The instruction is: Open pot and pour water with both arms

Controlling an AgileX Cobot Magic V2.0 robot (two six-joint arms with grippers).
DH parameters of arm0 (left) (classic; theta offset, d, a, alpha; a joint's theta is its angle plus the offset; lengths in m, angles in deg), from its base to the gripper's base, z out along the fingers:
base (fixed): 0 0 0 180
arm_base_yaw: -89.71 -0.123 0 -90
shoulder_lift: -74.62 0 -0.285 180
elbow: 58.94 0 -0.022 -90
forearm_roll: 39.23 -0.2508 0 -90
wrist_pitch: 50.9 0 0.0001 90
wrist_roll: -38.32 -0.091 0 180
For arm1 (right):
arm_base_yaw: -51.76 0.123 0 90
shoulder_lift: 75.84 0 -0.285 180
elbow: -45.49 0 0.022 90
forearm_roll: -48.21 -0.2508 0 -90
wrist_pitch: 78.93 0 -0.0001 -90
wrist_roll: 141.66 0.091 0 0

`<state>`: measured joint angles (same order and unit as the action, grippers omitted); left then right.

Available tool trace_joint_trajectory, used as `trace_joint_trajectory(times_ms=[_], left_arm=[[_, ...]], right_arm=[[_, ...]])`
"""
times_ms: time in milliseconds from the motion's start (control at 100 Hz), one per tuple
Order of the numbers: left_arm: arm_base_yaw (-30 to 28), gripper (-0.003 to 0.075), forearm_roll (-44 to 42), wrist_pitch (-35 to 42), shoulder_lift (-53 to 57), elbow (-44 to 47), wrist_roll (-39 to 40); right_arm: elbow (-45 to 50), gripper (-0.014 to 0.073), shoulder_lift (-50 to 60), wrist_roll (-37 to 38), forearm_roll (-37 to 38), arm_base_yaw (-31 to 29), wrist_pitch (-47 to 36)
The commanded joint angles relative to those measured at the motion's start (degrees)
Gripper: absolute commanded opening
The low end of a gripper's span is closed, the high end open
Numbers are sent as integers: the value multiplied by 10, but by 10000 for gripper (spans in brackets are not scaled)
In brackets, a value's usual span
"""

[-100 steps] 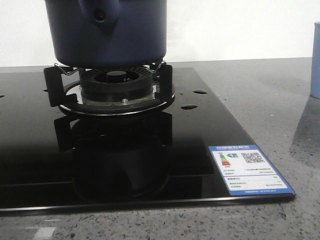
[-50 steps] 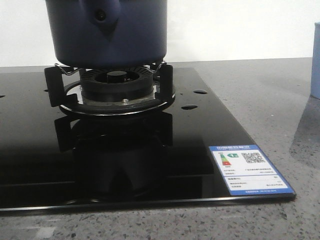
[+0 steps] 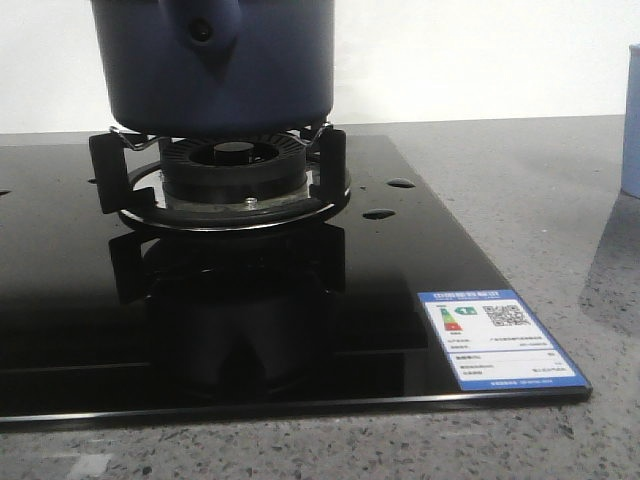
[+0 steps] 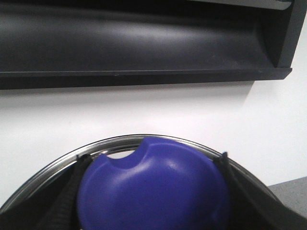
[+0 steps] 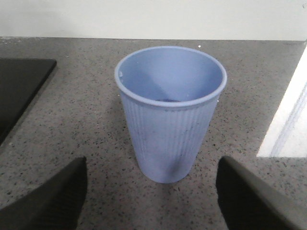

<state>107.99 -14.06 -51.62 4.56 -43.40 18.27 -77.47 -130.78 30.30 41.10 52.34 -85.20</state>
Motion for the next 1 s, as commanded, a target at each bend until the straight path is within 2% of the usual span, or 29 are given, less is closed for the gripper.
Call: trace_joint_trajectory(times_ms=[0, 100, 210, 320, 550, 890, 940, 990], left_arm=[[-1, 386, -1, 50, 17, -22, 0], [-1, 386, -1, 44, 17, -22, 0], [-1, 386, -1, 43, 17, -22, 0], [-1, 386, -1, 43, 17, -22, 0], [-1, 386, -1, 43, 17, -22, 0], [-1, 386, -1, 43, 17, -22, 0], [-1, 386, -1, 43, 17, -22, 0], [-1, 386, -1, 43, 17, -22, 0]], right_arm=[[-15, 507, -36, -3, 6, -3, -93], [-15, 517, -80, -3, 6, -3, -147], [-15, 587, -131, -3, 6, -3, -195], [-15, 610, -170, -3, 6, -3, -228], [-36, 609, -250, -3, 2, -3, -312], [-97, 607, -336, -3, -6, -3, -329], [-99, 587, -337, -3, -8, -3, -334], [-99, 528, -338, -3, -15, -3, -336]])
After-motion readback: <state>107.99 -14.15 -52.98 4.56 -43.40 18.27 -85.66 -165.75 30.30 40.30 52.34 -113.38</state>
